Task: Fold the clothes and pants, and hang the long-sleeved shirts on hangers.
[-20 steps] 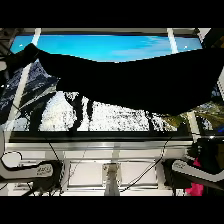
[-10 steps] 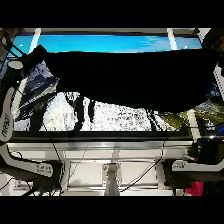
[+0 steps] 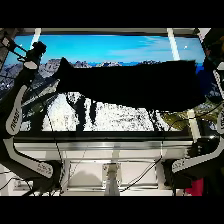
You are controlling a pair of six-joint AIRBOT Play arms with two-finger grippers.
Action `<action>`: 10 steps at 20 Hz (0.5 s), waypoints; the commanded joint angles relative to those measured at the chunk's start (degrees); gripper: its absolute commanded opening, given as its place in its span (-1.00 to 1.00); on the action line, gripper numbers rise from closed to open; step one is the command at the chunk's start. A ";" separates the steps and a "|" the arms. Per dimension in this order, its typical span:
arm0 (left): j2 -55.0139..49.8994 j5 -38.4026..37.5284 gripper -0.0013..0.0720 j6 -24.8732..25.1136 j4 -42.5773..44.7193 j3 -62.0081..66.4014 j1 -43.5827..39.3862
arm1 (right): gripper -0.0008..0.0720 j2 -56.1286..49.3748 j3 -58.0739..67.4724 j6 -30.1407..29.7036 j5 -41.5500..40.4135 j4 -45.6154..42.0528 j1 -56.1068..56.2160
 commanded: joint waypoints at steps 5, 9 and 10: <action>0.17 -41.42 -0.95 0.00 3.52 0.52 7.34 | -0.75 -1.75 10.82 -25.83 38.45 -2.69 -5.29; 0.20 -57.75 -0.96 -6.60 15.87 0.35 11.08 | -0.94 -1.75 12.59 -36.30 54.95 -3.13 -8.90; 0.37 -61.33 -0.96 -9.05 21.53 -0.20 11.45 | -0.94 -1.66 11.58 -38.14 58.49 -2.86 -9.84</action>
